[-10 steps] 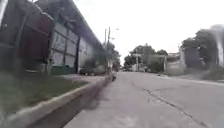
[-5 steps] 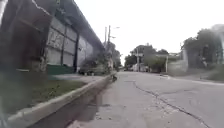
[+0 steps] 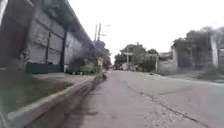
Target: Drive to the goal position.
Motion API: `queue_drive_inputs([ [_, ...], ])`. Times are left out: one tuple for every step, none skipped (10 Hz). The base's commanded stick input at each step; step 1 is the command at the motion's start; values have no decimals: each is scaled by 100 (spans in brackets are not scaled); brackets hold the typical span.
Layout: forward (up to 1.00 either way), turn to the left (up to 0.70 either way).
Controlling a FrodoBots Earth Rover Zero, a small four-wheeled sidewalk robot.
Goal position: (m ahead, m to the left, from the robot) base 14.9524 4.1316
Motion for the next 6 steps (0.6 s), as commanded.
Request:
queue_drive_inputs([
  [70, 0],
  [70, 0],
  [70, 0],
  [70, 0],
  [70, 0],
  [70, 0],
])
